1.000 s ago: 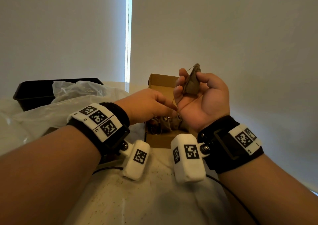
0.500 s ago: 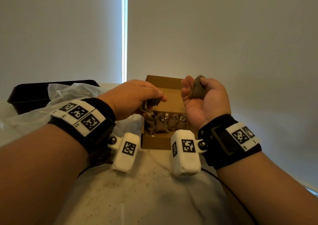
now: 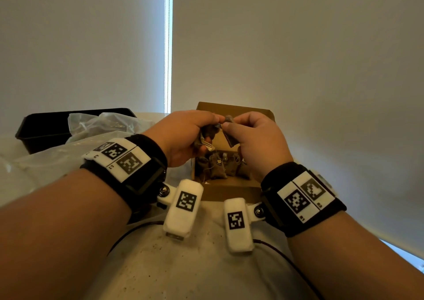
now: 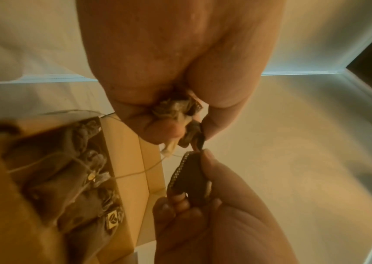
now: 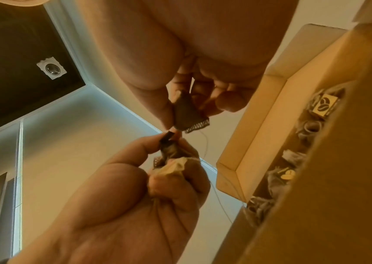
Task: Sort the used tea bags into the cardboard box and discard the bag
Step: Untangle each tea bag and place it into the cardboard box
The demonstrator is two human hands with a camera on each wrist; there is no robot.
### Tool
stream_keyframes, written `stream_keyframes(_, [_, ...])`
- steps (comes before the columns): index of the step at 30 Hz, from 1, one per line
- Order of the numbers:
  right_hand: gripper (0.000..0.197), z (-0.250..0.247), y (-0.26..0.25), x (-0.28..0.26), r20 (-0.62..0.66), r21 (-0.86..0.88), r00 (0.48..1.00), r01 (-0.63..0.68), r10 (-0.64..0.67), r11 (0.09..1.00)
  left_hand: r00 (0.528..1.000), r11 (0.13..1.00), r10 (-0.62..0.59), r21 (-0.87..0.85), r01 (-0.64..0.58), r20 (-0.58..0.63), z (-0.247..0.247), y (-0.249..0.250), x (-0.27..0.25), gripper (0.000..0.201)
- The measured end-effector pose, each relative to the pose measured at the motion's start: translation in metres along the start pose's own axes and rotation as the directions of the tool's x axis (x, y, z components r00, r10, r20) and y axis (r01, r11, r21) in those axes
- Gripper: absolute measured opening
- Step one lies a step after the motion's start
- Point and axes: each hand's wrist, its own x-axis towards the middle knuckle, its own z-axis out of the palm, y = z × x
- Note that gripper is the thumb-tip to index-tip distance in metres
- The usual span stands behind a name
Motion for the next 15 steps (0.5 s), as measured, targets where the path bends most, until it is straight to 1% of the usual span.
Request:
stream_keyframes(3, [0.010, -0.0011, 0.0001, 0.0006, 0.005, -0.003, 1.000, 0.018, -0.018, 1.000, 1.000, 1.000, -0.005, 0.005, 0.005, 0.002, 0.0037, 0.0015, 0.0011, 0.027])
stream_keyframes(6, [0.012, -0.0018, -0.0012, -0.0012, 0.058, -0.005, 0.997, 0.045, -0.045, 0.999, 0.999, 1.000, -0.018, 0.020, 0.018, -0.031, 0.0067, 0.0026, 0.0011, 0.029])
stream_keyframes(8, [0.016, -0.0021, -0.0028, -0.0016, 0.100, -0.052, 0.993, 0.061, -0.056, 0.997, 0.999, 0.999, -0.017, 0.031, 0.018, -0.038, 0.0071, 0.0026, 0.0016, 0.028])
stream_keyframes(10, [0.019, -0.0026, -0.0028, -0.0002, 0.115, -0.097, 0.992, 0.064, -0.052, 0.993, 1.000, 1.000, -0.022, 0.019, 0.022, -0.015, 0.0068, 0.0027, 0.0013, 0.027])
stream_keyframes(13, [0.012, -0.0030, -0.0003, 0.0020, 0.095, -0.114, 0.995, 0.044, -0.033, 0.993, 0.999, 0.999, -0.030, 0.030, 0.030, 0.022, 0.0073, 0.0018, 0.0016, 0.023])
stream_keyframes(15, [0.009, -0.0032, 0.0003, 0.0022, 0.088, -0.094, 0.996, 0.009, -0.001, 0.996, 0.999, 0.998, -0.042, 0.043, 0.041, 0.014, 0.0084, 0.0005, 0.0027, 0.025])
